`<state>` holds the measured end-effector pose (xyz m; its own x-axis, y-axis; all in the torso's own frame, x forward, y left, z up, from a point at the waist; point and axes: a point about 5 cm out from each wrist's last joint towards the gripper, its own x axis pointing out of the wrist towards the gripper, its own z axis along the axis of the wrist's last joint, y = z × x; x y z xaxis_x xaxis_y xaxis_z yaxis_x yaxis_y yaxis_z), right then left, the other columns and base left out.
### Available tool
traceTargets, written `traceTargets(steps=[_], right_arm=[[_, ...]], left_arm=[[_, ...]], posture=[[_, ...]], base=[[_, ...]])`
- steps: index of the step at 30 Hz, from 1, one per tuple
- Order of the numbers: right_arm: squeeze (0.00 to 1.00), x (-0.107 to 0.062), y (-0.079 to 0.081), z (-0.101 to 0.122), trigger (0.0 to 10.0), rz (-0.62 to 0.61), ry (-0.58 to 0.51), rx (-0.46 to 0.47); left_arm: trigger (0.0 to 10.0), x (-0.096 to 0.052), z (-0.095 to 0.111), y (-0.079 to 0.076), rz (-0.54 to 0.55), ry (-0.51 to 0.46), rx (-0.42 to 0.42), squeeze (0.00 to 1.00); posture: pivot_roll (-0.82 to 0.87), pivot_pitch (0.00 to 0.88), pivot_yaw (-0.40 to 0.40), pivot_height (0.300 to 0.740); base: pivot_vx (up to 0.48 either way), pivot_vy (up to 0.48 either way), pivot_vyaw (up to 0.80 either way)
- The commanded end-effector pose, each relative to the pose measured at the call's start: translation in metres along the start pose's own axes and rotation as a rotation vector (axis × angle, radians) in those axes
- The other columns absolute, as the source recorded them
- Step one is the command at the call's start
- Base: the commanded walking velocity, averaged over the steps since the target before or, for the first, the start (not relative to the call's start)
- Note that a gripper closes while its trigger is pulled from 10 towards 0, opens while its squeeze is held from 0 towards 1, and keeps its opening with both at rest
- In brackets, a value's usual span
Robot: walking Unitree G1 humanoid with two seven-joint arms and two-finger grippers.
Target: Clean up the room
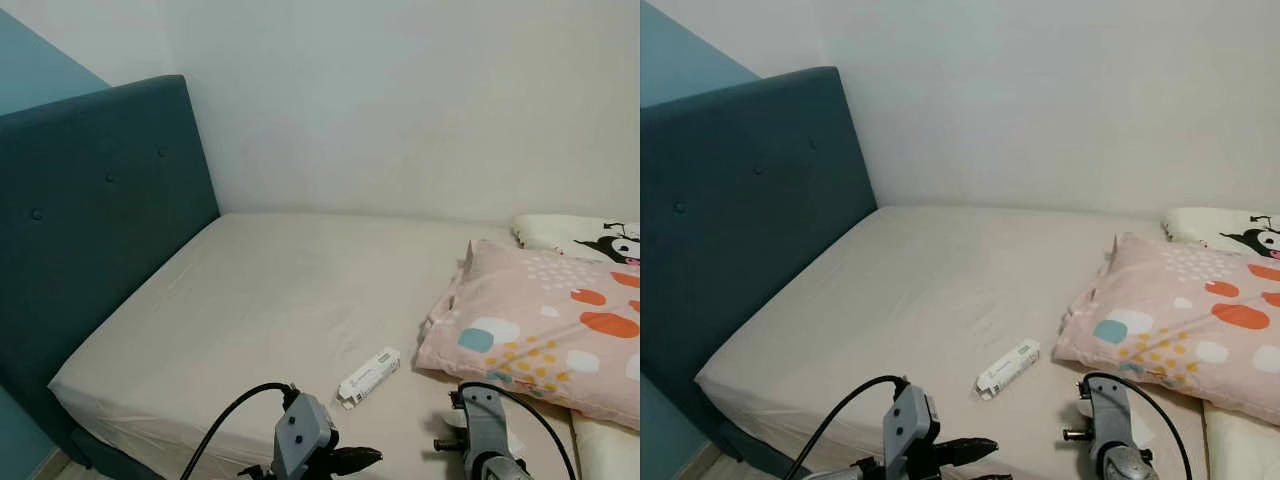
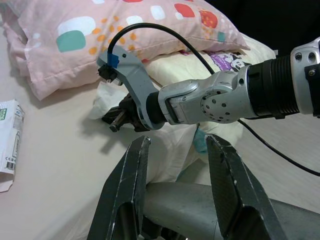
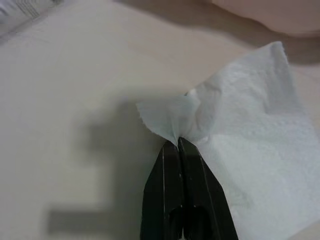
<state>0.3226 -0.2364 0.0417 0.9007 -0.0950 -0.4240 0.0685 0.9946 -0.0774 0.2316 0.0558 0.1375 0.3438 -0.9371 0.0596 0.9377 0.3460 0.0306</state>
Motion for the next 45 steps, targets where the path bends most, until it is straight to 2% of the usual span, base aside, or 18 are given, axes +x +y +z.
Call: traceTargets(steps=[1,8,10,11,13,14,16,18,21,24,25,26,27,28,34,36,39,45], right_arm=[[0.00,0.003,0.012,0.011,0.0,0.046,-0.036,0.020],[0.00,0.005,0.022,0.028,0.0,0.081,-0.103,0.029],[0.00,0.005,0.027,0.038,0.0,0.099,-0.154,0.040],[0.00,0.004,0.032,0.045,0.0,0.113,-0.205,0.042],[0.00,0.001,0.037,0.051,0.0,0.126,-0.259,0.043],[0.00,0.001,0.037,0.051,0.0,0.126,-0.259,0.043],[0.00,-0.005,0.049,0.051,0.0,0.169,-0.303,0.030],[0.00,-0.005,0.049,0.051,0.0,0.169,-0.303,0.030],[0.00,-0.024,0.075,0.040,0.0,0.250,-0.362,0.013],[0.00,-0.033,0.084,0.031,0.0,0.261,-0.372,0.012],[0.00,-0.036,0.087,0.028,2.5,0.259,-0.372,0.014],[0.00,-0.038,0.087,0.023,3.9,0.238,-0.369,0.008],[0.00,-0.038,0.087,0.023,3.9,0.238,-0.369,0.008],[0.00,-0.039,0.082,0.011,10.0,0.174,-0.339,-0.005],[0.00,-0.043,0.078,0.008,10.0,0.142,-0.344,-0.039],[0.00,-0.045,0.070,0.010,10.0,0.106,-0.354,-0.052],[0.00,-0.046,0.067,0.011,10.0,0.094,-0.357,-0.047],[0.00,-0.046,0.062,0.016,10.0,0.104,-0.361,-0.077]], left_arm=[[10.0,-0.003,-0.004,0.003,0.013,0.027,0.013,0.00],[10.0,-0.003,-0.001,0.008,0.050,0.011,0.012,0.00],[10.0,-0.005,-0.001,0.020,0.156,0.001,0.013,0.00],[10.0,-0.010,-0.004,0.033,0.278,0.014,0.020,0.00],[10.0,-0.016,-0.008,0.047,0.408,0.032,0.029,0.00],[10.0,-0.016,-0.008,0.047,0.408,0.032,0.029,0.00],[10.0,-0.027,-0.012,0.058,0.522,0.031,-0.004,0.00],[10.0,-0.027,-0.012,0.058,0.522,0.031,-0.004,0.00],[10.0,-0.044,-0.014,0.066,0.678,0.017,-0.026,0.00],[10.0,-0.048,-0.015,0.066,0.726,0.018,-0.009,0.00],[10.0,-0.050,-0.016,0.066,0.743,0.024,-0.001,0.00],[10.0,-0.052,-0.018,0.066,0.771,0.035,0.012,0.00],[10.0,-0.052,-0.018,0.066,0.771,0.035,0.012,0.00],[10.0,-0.056,-0.025,0.071,0.876,0.060,-0.003,0.00],[10.0,-0.061,-0.031,0.074,0.968,0.084,-0.017,0.00],[10.0,-0.063,-0.030,0.075,1.009,0.085,0.010,0.00],[10.0,-0.061,-0.028,0.073,0.999,0.069,0.023,0.00],[10.0,-0.054,-0.027,0.064,0.912,0.044,0.035,0.00]], posture=[[0.06,0.177,0.061,0.599],[0.05,0.169,0.061,0.599],[0.05,0.159,0.054,0.599],[0.04,0.156,0.049,0.599],[0.04,0.156,0.049,0.599],[0.04,0.156,0.049,0.599],[0.04,0.151,0.042,0.599],[0.04,0.151,0.042,0.599],[0.03,0.134,0.016,0.599],[0.03,0.125,0.008,0.599],[0.03,0.125,0.008,0.599],[0.02,0.122,0.006,0.599],[0.02,0.122,0.006,0.599],[0.02,0.119,0.007,0.599],[0.01,0.114,0.004,0.599],[0.01,0.114,0.005,0.599],[0.01,0.113,0.004,0.599],[0.01,0.113,-0.005,0.604]], base=[[0.000,0.000,0.00],[0.000,0.000,0.00],[0.000,0.000,0.00],[0.000,0.000,0.00],[0.000,0.000,0.00],[0.000,0.000,0.00],[0.000,0.000,0.00],[0.000,0.000,0.00],[0.000,0.000,0.00],[0.000,0.000,0.00],[0.000,0.000,0.00],[0.000,0.000,0.00],[0.000,0.000,0.00],[0.000,0.000,0.00],[0.000,0.000,0.00],[0.000,0.000,0.00],[0.000,0.000,0.00],[0.000,0.000,0.00]])
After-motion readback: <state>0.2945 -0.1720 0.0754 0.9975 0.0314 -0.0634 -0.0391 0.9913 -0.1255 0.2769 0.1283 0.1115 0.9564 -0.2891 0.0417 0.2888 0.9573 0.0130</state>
